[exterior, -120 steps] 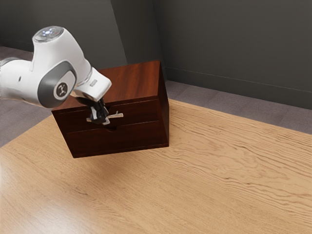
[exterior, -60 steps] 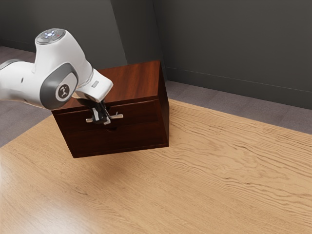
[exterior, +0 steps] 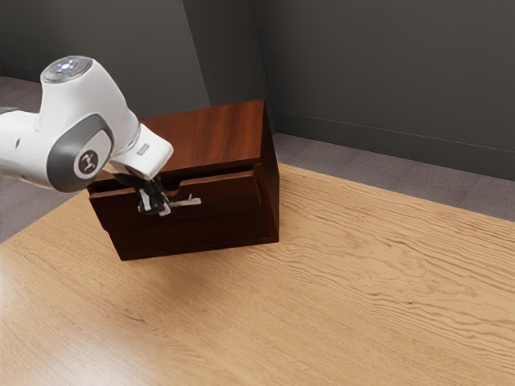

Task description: Pull the drawer handle with one arm to open the drawer

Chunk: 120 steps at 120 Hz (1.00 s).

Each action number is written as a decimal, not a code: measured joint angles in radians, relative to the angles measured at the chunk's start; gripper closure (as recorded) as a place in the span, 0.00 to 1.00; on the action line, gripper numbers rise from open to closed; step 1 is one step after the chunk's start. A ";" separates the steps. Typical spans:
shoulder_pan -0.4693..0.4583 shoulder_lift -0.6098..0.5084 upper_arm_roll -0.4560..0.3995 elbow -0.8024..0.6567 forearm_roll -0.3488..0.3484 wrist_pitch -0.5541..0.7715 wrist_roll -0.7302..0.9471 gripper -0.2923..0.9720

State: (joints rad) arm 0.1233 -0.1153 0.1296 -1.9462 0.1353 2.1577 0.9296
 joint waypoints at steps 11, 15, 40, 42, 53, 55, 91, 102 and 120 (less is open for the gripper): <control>0.005 -0.013 0.000 -0.013 0.001 0.001 0.002 0.78; 0.005 -0.016 0.000 -0.016 0.002 0.001 0.002 0.79; 0.009 -0.032 -0.011 -0.042 0.003 0.008 0.009 0.79; 0.010 -0.033 -0.012 -0.044 0.003 0.009 0.010 0.79; 0.010 -0.035 -0.021 -0.049 0.003 0.011 0.013 0.79; 0.010 -0.036 -0.023 -0.050 0.003 0.011 0.013 0.79; 0.002 -0.070 -0.033 -0.087 0.002 0.013 0.022 0.80; 0.002 -0.091 -0.033 -0.108 0.002 0.014 0.024 0.80; -0.001 -0.128 -0.033 -0.149 0.005 0.017 0.026 0.80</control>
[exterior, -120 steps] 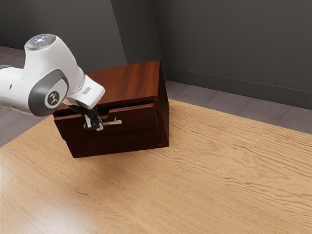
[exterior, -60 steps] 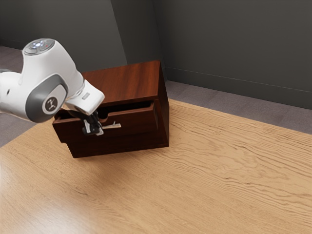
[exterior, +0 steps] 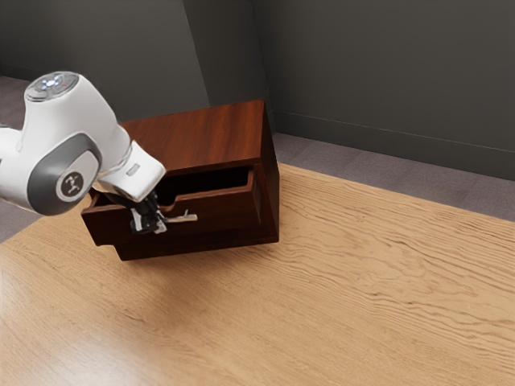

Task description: Pull the drawer handle with one arm to open the drawer

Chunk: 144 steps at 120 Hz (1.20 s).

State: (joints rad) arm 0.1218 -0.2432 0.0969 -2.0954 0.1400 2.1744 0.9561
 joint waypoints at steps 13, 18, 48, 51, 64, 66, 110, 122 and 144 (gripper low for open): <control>0.000 -0.024 -0.005 -0.023 0.000 0.002 0.002 0.80; -0.001 -0.036 -0.008 -0.034 -0.001 0.002 0.003 0.80; 0.011 -0.096 -0.035 -0.087 -0.001 0.001 0.008 0.85; 0.012 -0.103 -0.038 -0.092 -0.001 0.001 0.008 0.85; 0.023 -0.120 -0.054 -0.107 -0.004 -0.002 0.010 0.84; 0.024 -0.122 -0.057 -0.109 -0.004 -0.002 0.011 0.84; 0.014 -0.188 -0.079 -0.158 -0.014 -0.012 0.016 0.80; 0.014 -0.203 -0.084 -0.171 -0.017 -0.016 0.018 0.80; 0.008 -0.247 -0.113 -0.202 -0.024 -0.020 0.019 0.80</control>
State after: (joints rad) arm 0.1298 -0.4907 -0.0166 -2.2970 0.1155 2.1542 0.9753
